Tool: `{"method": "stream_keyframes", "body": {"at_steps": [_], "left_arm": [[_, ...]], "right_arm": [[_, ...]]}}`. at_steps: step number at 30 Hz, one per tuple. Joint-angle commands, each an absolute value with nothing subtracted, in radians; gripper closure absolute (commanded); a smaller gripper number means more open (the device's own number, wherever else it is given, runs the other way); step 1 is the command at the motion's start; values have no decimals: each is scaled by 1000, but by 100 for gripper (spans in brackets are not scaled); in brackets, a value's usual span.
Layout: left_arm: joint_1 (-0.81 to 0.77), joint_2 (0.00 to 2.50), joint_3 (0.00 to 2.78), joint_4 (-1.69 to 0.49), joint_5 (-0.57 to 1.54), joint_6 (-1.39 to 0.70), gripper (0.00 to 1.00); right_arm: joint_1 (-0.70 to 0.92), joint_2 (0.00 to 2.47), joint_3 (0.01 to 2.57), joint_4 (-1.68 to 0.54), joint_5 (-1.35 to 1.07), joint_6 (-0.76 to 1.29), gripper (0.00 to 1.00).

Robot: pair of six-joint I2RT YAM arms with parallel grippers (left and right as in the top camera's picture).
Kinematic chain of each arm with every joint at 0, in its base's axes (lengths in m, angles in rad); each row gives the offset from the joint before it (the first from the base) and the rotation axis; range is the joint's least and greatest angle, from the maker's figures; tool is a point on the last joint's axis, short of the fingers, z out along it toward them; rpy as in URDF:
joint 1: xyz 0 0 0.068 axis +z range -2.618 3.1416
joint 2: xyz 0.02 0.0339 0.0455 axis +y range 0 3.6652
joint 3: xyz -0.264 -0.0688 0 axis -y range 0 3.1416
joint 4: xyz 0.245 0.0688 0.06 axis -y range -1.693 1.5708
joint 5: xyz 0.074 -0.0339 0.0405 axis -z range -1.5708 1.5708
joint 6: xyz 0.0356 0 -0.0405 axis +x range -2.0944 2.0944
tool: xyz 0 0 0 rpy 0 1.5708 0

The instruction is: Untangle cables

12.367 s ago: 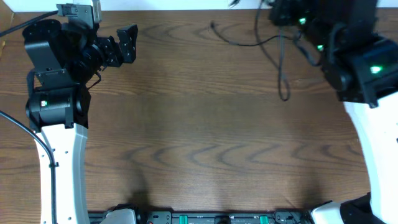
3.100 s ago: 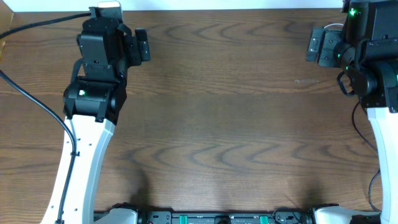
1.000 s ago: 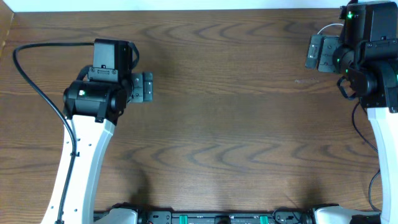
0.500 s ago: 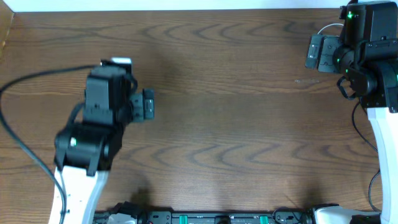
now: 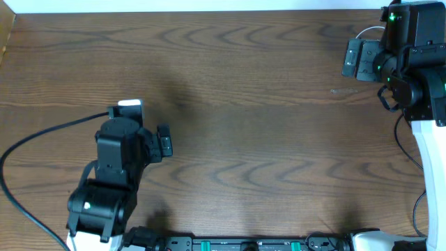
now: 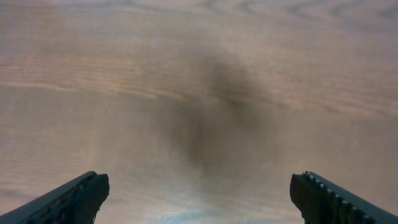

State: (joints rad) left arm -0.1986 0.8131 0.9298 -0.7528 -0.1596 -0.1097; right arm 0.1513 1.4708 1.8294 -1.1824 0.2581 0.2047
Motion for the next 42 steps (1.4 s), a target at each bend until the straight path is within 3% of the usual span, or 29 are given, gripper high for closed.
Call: {"method": "stream_keyframes", "body": {"at_steps": [1, 32, 42], "left_arm": [[-202, 750, 879, -702, -164, -141, 2], [-125, 72, 534, -743, -157, -179, 2], [-130, 2, 478, -683, -150, -185, 2]], "right_arm": [[159, 1471, 1832, -1182, 259, 213, 1], [159, 1471, 1832, -1183, 259, 213, 1], [159, 1471, 1832, -1182, 259, 213, 1]]}}
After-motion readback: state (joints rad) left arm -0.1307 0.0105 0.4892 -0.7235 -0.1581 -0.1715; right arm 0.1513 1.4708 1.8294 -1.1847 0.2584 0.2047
